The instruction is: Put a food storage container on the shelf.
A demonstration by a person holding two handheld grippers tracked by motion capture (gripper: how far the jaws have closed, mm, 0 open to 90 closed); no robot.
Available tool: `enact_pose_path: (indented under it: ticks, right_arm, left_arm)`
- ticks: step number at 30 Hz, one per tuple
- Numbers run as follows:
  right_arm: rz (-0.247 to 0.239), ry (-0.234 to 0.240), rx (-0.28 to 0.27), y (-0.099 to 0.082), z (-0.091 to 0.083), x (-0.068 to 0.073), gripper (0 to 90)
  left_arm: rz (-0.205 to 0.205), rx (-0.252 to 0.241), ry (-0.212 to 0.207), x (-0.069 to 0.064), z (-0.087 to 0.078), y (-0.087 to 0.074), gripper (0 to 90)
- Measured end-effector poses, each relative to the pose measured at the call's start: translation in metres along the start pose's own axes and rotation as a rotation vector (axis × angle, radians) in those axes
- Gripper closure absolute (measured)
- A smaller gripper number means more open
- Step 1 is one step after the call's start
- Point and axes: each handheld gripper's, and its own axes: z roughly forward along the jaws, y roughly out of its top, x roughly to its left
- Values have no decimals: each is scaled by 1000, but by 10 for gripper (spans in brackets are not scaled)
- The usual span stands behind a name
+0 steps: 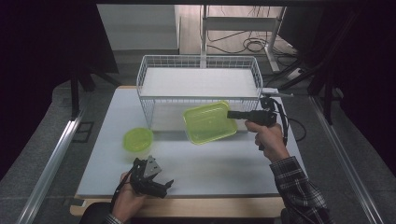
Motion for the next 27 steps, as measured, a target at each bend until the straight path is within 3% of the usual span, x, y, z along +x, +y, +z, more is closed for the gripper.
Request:
enact_pose_path:
  ticks: [11,27]
  right_arm:
    - [4,11,-55,24,-3,13,801]
    - [-30,-40,-129,56,0,32,801]
  left_arm:
    - [2,-2,3,0,0,0,2]
    - [8,1,4,0,0,0,0]
